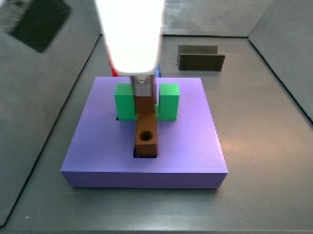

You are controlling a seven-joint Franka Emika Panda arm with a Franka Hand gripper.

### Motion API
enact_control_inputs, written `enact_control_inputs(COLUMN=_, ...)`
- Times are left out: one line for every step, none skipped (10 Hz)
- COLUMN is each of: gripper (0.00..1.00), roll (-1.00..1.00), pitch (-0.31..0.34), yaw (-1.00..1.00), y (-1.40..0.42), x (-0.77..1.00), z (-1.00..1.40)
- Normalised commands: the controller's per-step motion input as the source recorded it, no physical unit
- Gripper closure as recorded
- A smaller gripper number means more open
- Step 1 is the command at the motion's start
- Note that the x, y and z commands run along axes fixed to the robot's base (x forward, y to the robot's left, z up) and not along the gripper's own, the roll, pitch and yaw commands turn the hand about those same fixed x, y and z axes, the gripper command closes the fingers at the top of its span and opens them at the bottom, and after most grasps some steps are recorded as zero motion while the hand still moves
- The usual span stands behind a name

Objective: Pick up the brown object. Move up. Place the brown object on the fixture. Regrasp the brown object. Move to above the board. Insert the brown object.
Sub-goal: Insert the brown object.

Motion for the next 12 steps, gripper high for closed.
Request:
enact_control_inputs(gripper=1.0, roll=-0.06, pitch=0.0, yaw=-0.07, y=0.0, x=-0.3, z=0.0)
enact_control_inputs(gripper=1.0, roll=-0.05, pitch=0.0, yaw=-0.08, y=-0.01, x=0.0, z=-0.04)
enact_control_inputs(gripper=1.0, roll=-0.01, pitch=0.006, yaw=-0.04, y=-0.04, x=0.15, z=-0.25)
enact_control_inputs(gripper=1.0, roll=0.0, pitch=0.033, yaw=-0.05, y=-0.04, x=0.18, z=-0.3)
enact_control_inputs(gripper=1.0, roll=0.0, pitch=0.05, yaw=-0.05, y=-0.05, x=0.21, z=-0.31)
enact_control_inputs(gripper=1.0, roll=0.02, pitch=0.089, yaw=-0.09, y=-0.02, x=0.18, z=-0.37)
enact_control_inputs(gripper=1.0, roll=0.12, pitch=0.146, yaw=-0.11, y=-0.03, x=0.16, z=-0.48)
enact_control_inputs(gripper=1.0, roll=0.17, pitch=0.177, yaw=-0.11, y=-0.03, x=0.21, z=-0.55)
enact_control_inputs(gripper=1.0, roll=0.18, pitch=0.191, yaw=-0.11, y=-0.04, x=0.29, z=-0.52)
enact_control_inputs(gripper=1.0, roll=0.06, pitch=0.147, yaw=-0.15, y=0.0, x=0.31, z=-0.35)
enact_control_inputs(gripper=1.0, roll=0.0, pitch=0.004, yaw=0.0, y=0.0, x=0.0, z=0.0)
enact_control_inputs(gripper=1.0, roll=0.0, pitch=0.0, yaw=0.0, y=0.0, x=0.0, z=0.0)
